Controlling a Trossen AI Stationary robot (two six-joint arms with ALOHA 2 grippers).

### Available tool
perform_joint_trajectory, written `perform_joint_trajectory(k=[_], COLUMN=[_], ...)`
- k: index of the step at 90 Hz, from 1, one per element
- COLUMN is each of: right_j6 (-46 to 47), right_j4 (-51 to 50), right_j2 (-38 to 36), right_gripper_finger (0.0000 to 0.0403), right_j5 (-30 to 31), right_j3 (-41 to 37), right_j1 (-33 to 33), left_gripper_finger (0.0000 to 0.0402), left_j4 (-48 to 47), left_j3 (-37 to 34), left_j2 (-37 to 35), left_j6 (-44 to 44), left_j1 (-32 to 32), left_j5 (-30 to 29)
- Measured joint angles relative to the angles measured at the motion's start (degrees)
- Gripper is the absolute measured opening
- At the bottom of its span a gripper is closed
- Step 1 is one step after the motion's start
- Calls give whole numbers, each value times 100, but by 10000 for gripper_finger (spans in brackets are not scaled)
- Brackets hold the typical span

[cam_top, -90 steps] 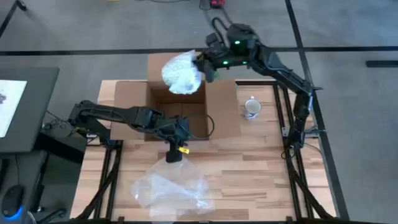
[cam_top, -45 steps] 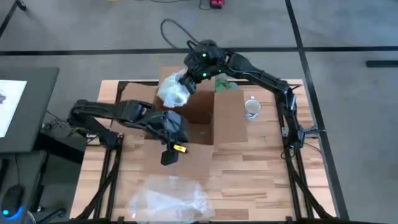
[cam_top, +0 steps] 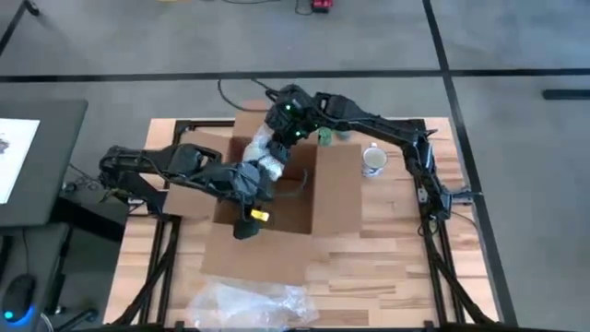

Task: Wrap mug
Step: Put the wrapped green mug into the box

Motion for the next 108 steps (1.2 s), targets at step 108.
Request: perform_joint_trajectory(k=[108], right_j6=[-138], right_j4=[-1625], right_j2=[1374], right_gripper_finger=[23], right_j5=[1446], right_j3=[-9], right_j1=[899], left_gripper_finger=[153], left_j4=[-1013], left_j3=[622], left_j2=[-450], left_j6=[-1436], left_j1=[-518], left_j5=[-1649])
